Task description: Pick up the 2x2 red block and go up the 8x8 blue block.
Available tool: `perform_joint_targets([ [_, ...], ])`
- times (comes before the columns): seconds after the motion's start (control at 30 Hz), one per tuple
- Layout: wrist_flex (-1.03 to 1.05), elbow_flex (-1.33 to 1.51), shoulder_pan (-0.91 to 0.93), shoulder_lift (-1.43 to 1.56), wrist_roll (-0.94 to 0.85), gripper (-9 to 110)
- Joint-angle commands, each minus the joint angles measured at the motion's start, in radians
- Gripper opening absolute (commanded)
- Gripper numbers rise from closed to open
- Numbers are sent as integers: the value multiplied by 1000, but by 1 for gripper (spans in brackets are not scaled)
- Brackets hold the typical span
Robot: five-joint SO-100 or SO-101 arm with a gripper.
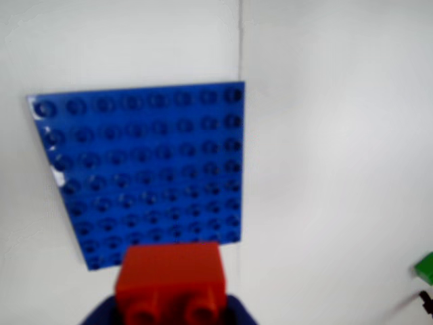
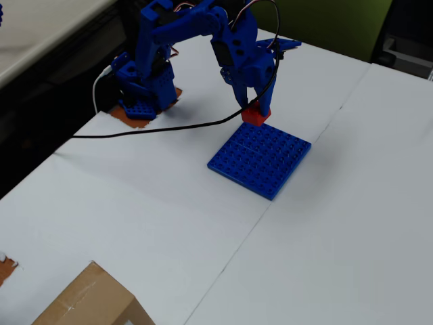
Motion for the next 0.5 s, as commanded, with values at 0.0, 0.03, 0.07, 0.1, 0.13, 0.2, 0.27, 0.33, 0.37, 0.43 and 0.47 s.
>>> perform_joint_targets([
  [0.0, -2, -48, 3, 6, -227, 11],
  [0.03, -2, -49, 3, 5, -227, 11],
  [0.07, -2, -51, 3, 5, -227, 11],
  [0.1, -2, -52, 5, 3, -227, 11],
  [0.13, 0, -54, 5, 2, -227, 11],
  [0.2, 0, -58, 5, -2, -227, 11],
  [0.27, 2, -60, 5, -3, -225, 11],
  [0.33, 2, -60, 5, -3, -225, 11],
  [0.37, 3, -60, 5, -3, -225, 11],
  [0.43, 3, -60, 5, -5, -225, 11],
  [0.47, 3, -60, 5, -5, -225, 11],
])
